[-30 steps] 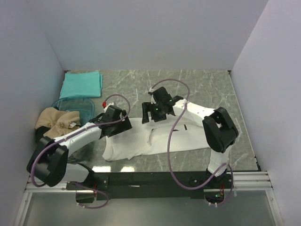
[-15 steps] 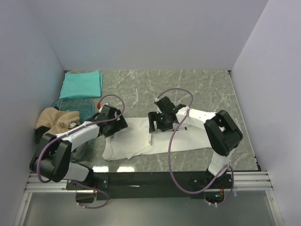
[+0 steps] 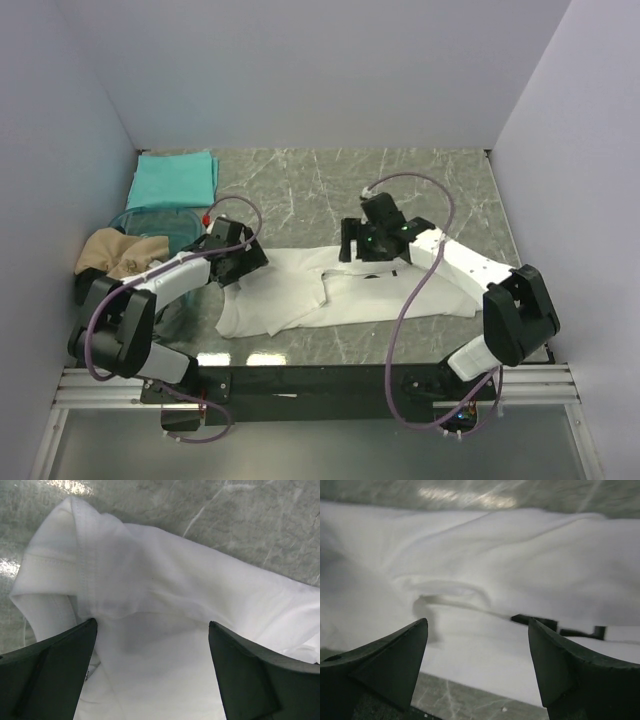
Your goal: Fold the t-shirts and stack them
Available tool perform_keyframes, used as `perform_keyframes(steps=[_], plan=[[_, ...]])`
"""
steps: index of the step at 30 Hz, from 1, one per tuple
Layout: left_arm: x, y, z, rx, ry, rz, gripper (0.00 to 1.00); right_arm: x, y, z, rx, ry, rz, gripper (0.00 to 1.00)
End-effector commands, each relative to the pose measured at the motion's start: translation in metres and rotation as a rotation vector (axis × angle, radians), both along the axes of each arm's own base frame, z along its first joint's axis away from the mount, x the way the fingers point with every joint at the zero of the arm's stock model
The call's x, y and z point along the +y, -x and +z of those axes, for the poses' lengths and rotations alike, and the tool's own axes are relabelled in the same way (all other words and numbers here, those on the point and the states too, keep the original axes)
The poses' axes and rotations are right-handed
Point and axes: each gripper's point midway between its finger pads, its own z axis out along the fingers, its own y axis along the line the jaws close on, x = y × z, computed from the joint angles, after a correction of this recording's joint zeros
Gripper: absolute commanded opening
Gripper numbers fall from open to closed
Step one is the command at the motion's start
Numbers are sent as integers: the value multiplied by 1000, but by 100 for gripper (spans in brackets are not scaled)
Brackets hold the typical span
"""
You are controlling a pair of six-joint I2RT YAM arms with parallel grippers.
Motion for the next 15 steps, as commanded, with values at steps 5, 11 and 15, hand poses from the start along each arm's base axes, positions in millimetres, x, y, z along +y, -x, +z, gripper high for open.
perform_keyframes(steps=[5,11,15], plan=[[-2,-26,-2,-2,-31,-7,99,-57,-41,-36,72,-4,-209,86],[-25,-103,4,-36,-70,-49,100,-80,-33,-72,133,92,-261,86],[-54,-173,3,-48,-54,-125,99,-80,-10,-92,201,88,-249,86]])
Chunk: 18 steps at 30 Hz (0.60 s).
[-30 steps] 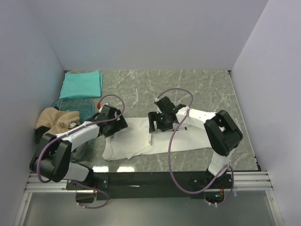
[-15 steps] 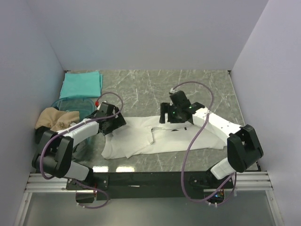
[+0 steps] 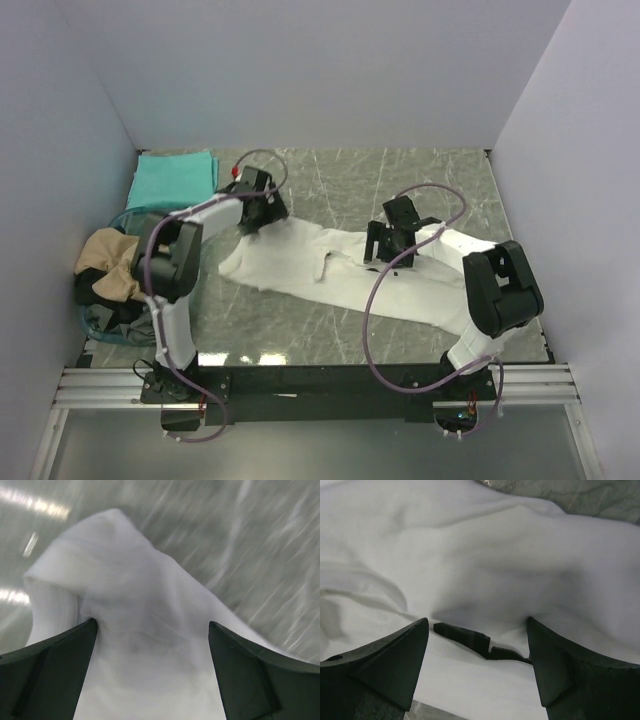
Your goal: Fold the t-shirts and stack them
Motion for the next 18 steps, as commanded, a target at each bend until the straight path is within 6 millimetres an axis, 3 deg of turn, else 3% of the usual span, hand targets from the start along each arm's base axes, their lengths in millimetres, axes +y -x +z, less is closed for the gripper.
perform_keyframes(steps=[1,2,3,4,5,7,9,10,12,13,14,16,18], plan=[[-30,-75,0,-51,17,-91,99,1,32,-20,67,-2,12,86],[-37,-96,0,-78,21,-96,99,7,32,-16,56,-17,24,86],[-49,-105,-2,-57,55,-129,100,10,44,-22,76,-17,34,86],[-60,-120,-2,-65,84,-144,99,25,56,-19,69,-24,88,86],[-80,-150,-1,-106,138,-172,100,32,67,-21,87,-29,96,86],[-119,-176,11,-173,311,-244,99,58,97,-22,105,-49,180,85],[-143,-183,19,-226,455,-292,99,87,123,-17,148,-144,242,85],[-153,-194,26,-311,543,-273,100,98,129,-9,141,-174,264,85],[-165,-196,31,-354,619,-270,99,128,147,10,129,-227,349,85],[-170,-200,43,-379,639,-275,99,136,147,24,92,-244,374,85],[-175,-201,28,-359,633,-278,99,150,146,43,44,-264,414,85],[-189,-196,28,-362,652,-328,99,155,139,66,-26,-272,437,85],[-195,-198,42,-430,692,-353,99,160,130,87,-87,-280,455,86]])
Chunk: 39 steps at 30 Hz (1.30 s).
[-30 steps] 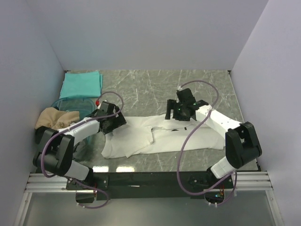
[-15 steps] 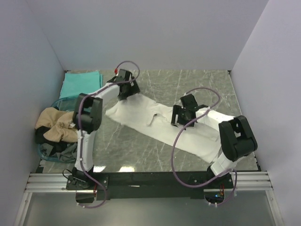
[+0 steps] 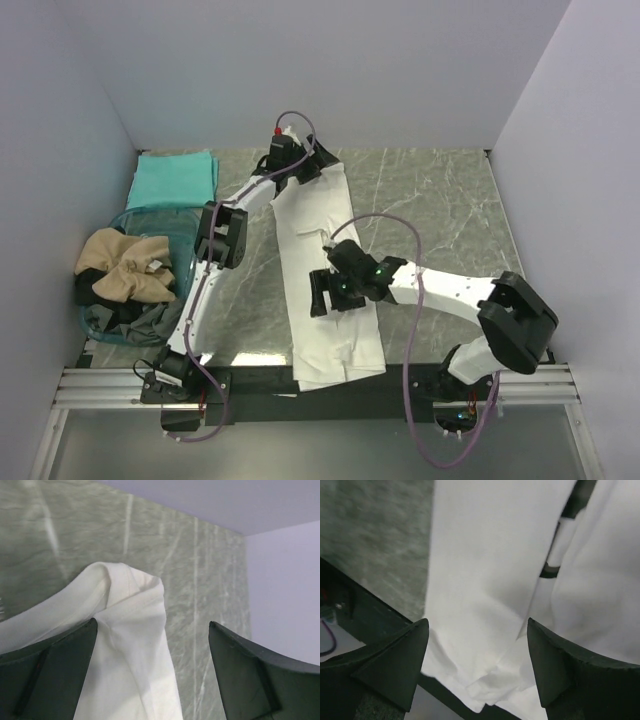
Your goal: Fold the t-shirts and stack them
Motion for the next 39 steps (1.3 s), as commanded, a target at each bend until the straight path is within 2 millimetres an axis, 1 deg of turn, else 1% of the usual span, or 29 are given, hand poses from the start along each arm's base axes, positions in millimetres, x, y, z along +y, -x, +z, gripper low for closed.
perform_keyframes(steps=[1,3,4,6,7,9,10,11,12,13,14,15,16,17,18,19,20,21,22,24,25,27,28,30,31,33,34,37,39], plan=[[-26,8,13,-60,110,-78,99,13,-24,63,-132,-98,-24,86],[-28,7,22,-82,122,-87,99,11,-28,71,-162,-91,-28,86],[-29,6,31,-99,126,-93,99,9,-29,76,-180,-96,-32,86],[-32,10,43,-115,134,-114,99,0,-32,73,-191,-64,-60,87],[-31,11,59,-143,130,-119,99,-5,-33,75,-196,-59,-74,87],[-28,10,74,-171,91,-101,100,-19,-33,70,-201,-24,-111,87],[-26,10,100,-213,84,-95,99,-23,-34,69,-204,-16,-120,87],[-25,11,112,-230,69,-91,99,-30,-32,65,-198,-3,-127,87],[-22,11,119,-236,35,-75,99,-36,-32,66,-207,2,-143,87],[-21,17,148,-276,33,-74,99,-40,-30,65,-203,4,-153,88],[-19,20,158,-288,24,-71,100,-48,-32,61,-208,22,-180,88],[-19,26,168,-296,12,-73,99,-53,-32,64,-219,20,-193,88],[-16,37,187,-327,-20,-78,99,-57,-32,66,-228,20,-200,88],[-15,43,192,-328,-42,-77,99,-61,-30,63,-226,27,-205,88],[-22,55,196,-335,-65,-96,99,-65,-28,65,-228,26,-209,88],[-18,69,203,-359,-127,-102,99,-68,-27,64,-228,28,-211,88],[-17,82,191,-309,-179,-107,99,-72,-24,59,-222,39,-211,88],[-20,93,187,-296,-211,-109,99,-73,-23,58,-227,33,-213,88],[-14,112,179,-270,-250,-120,99,-74,-22,56,-219,29,-207,88],[-13,136,163,-216,-280,-115,99,-76,-21,50,-211,31,-200,88],[-5,156,143,-161,-299,-123,99,-76,-23,50,-209,30,-204,88],[-5,179,126,-110,-293,-129,99,-76,-28,48,-198,29,-221,88],[1,198,104,-59,-311,-144,99,-71,-27,49,-179,10,-212,88],[6,212,86,0,-315,-124,99,-61,-29,47,-157,-22,-196,88],[12,225,70,30,-326,-129,99,-59,-30,45,-148,-24,-190,88],[14,238,56,70,-330,-136,99,-50,-30,41,-126,-38,-164,88],[19,245,42,101,-355,-135,99,-49,-30,38,-120,-34,-160,88],[26,252,17,157,-419,-107,100,-47,-29,27,-83,-17,-155,87],[26,254,8,188,-428,-105,99,-43,-26,20,-59,-21,-142,87]])
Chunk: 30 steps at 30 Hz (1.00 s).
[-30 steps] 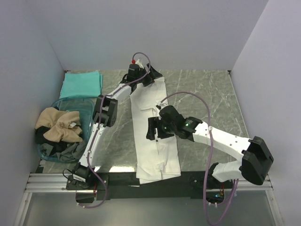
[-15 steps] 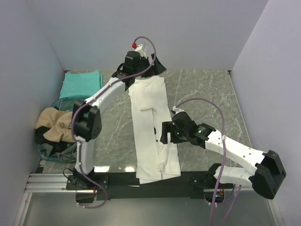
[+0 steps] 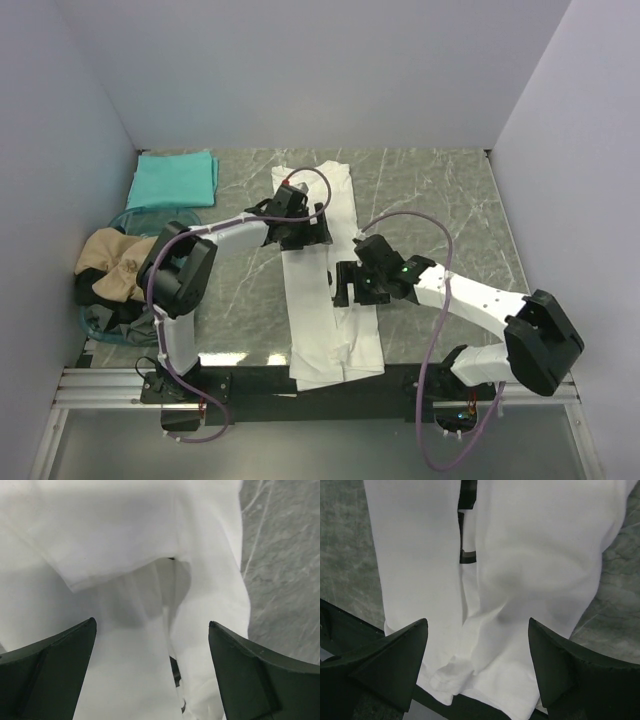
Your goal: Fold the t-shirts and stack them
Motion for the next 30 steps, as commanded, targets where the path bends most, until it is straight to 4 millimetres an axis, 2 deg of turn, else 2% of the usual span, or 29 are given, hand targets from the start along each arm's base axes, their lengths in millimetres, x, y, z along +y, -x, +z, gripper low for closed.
perform_keyframes(steps=[1,3,4,6,7,9,10,12,13,14,15,16,17,18,19,20,24,27,28,29,30], plan=[[-6,-13,8,-41,5,34,99,16,-5,3,0,-63,25,87],[-7,-18,1,-32,-7,43,99,17,-5,-4,16,-58,26,87],[-5,-17,-15,-2,-36,44,99,17,-5,-6,20,-54,27,87],[-8,-27,-17,-4,-56,47,100,19,-6,-13,33,-42,30,87],[-5,-30,-31,13,-93,62,99,20,-9,-13,29,-34,32,87],[-2,-43,-32,5,-115,80,99,17,-11,-24,51,6,27,87],[0,-47,-41,16,-128,87,99,17,-17,-23,45,17,8,87],[2,-64,-39,7,-110,101,99,6,-29,-30,42,76,-43,87],[6,-68,-52,30,-122,108,99,5,-37,-28,29,78,-46,87],[9,-75,-54,38,-113,112,99,3,-41,-31,37,84,-50,87],[6,-86,-49,18,-99,110,99,2,-48,-29,28,75,-54,87],[7,-89,-61,37,-106,108,99,-1,-59,-24,12,66,-59,86],[8,-95,-62,44,-99,108,99,0,-64,-21,4,63,-56,86],[2,-104,-54,29,-87,99,99,-4,-67,-20,7,83,-59,86],[3,-104,-60,45,-99,100,99,-2,-77,-9,-27,90,-49,86],[1,-107,-56,34,-94,100,99,-3,-79,-4,-41,97,-44,86],[-5,-115,-35,-17,-68,99,99,1,-73,20,-88,65,-3,86],[-2,-113,-10,-54,-78,109,99,-1,-57,29,-135,77,40,85],[0,-113,-3,-70,-83,117,99,-3,-46,24,-127,86,61,84],[-2,-109,3,-82,-86,116,100,-2,-39,28,-137,76,79,84],[0,-102,3,-82,-99,118,99,2,-26,26,-130,77,113,84]])
